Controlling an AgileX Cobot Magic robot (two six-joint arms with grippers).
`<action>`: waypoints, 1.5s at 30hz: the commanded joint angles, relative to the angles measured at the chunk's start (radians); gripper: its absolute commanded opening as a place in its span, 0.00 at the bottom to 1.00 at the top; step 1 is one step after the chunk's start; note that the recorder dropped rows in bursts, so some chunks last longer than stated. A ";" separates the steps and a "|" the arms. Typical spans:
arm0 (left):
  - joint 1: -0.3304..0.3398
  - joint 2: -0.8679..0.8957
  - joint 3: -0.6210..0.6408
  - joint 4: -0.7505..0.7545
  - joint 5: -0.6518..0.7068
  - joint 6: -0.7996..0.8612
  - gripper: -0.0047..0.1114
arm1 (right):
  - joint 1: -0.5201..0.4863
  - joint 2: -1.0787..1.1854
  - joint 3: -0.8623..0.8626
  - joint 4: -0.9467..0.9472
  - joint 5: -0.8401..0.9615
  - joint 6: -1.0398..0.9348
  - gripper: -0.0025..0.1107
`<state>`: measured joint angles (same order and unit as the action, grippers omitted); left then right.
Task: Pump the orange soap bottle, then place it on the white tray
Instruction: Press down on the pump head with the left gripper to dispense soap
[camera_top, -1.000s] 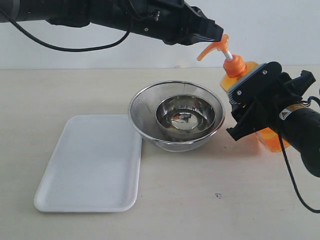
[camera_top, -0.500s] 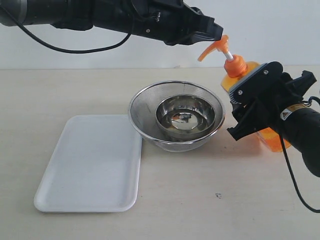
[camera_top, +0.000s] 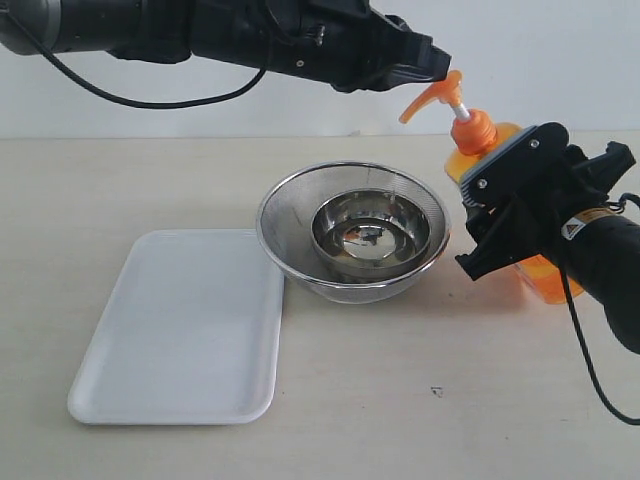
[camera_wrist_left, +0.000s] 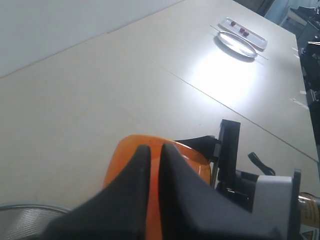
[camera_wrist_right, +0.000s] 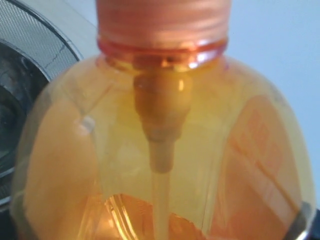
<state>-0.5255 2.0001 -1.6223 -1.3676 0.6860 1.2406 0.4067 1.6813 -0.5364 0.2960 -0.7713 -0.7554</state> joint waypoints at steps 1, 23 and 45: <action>-0.031 0.036 0.016 0.111 0.047 0.008 0.08 | 0.003 -0.005 -0.004 -0.052 -0.018 0.029 0.02; -0.039 0.051 0.016 0.141 0.063 0.016 0.08 | 0.003 -0.005 -0.004 -0.059 -0.018 0.043 0.02; -0.079 0.130 0.016 0.147 0.054 0.035 0.08 | 0.003 -0.005 -0.004 -0.086 -0.018 0.071 0.02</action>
<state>-0.5563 2.0617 -1.6386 -1.3292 0.6579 1.2612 0.3894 1.6829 -0.5290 0.3036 -0.7657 -0.7490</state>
